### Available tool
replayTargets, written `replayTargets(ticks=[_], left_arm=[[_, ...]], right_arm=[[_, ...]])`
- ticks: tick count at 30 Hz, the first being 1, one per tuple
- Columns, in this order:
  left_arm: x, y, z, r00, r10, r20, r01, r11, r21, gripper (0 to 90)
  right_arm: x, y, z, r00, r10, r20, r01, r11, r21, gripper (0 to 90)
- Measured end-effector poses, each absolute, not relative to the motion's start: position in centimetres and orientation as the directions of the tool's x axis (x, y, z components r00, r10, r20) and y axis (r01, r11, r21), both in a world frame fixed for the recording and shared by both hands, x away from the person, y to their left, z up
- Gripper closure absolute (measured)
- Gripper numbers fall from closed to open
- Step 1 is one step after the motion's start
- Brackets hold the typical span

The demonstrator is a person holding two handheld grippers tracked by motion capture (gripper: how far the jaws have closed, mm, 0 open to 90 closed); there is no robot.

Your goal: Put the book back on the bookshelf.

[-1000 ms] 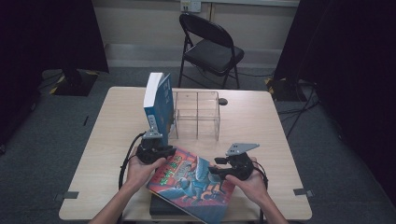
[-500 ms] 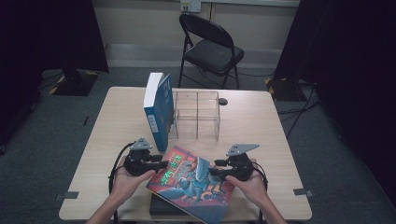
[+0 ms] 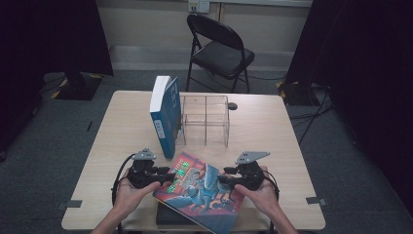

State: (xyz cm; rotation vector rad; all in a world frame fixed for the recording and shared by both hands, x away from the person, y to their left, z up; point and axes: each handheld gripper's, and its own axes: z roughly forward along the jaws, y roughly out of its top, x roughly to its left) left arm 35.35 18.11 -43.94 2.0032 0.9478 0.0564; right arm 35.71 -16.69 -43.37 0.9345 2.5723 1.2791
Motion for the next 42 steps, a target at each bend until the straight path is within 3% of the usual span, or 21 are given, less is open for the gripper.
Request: replayTargets(ticks=[27, 33, 42], left_arm=[[38.3, 14.6, -44.2, 0.738, 0.638, -0.22, 0.522, -0.333, 0.785, 66.9], [38.5, 14.7, -44.2, 0.733, 0.63, -0.255, 0.54, -0.312, 0.782, 66.7], [35.8, 17.2, -42.7, 0.744, 0.618, -0.253, 0.535, -0.325, 0.78, 53.0]], right_arm=[[33.6, -18.0, -43.3, -0.775, 0.621, 0.122, 0.475, 0.444, 0.76, 57.0], [33.6, -18.0, -43.0, -0.779, 0.615, 0.124, 0.482, 0.46, 0.746, 56.7], [34.6, -17.6, -43.0, -0.783, 0.598, 0.172, 0.506, 0.452, 0.734, 49.9]])
